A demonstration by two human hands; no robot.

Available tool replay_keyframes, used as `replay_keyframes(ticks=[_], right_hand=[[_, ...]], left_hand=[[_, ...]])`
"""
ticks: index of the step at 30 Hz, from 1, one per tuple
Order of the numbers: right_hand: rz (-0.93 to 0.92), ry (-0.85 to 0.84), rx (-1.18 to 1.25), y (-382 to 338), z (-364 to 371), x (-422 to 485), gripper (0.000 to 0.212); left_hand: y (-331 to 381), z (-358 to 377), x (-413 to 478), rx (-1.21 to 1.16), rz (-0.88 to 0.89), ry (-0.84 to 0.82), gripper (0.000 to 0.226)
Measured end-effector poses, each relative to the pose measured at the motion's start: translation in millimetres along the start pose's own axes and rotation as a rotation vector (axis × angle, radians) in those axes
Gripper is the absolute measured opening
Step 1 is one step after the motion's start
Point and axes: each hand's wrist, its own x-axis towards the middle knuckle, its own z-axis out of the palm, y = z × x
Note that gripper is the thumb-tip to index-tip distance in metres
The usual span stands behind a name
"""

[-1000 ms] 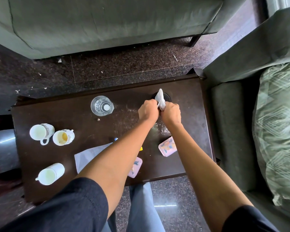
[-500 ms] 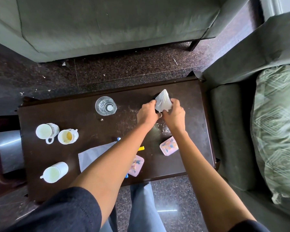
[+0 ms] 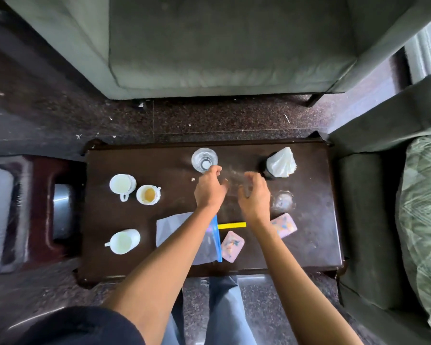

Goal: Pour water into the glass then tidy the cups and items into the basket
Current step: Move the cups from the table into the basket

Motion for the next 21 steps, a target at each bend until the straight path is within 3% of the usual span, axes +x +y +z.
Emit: replay_keyframes(ticks=[6,15,21], right_hand=[[0.005,-0.285,-0.093,-55,64,-23,0.032],[-0.03,-0.488,-0.19,-116,176,-57,0.036],[-0.049,-0.563,-0.313,-140,234,-67,0.05]], left_hand=[[-66,-70,-5,-0.096,-0.069,0.175,0.03],[-182,-166,-10,-0.076,-0.236,0.254,0.03],[-240,-205,-10,-0.1,-0.29,0.29,0.03]])
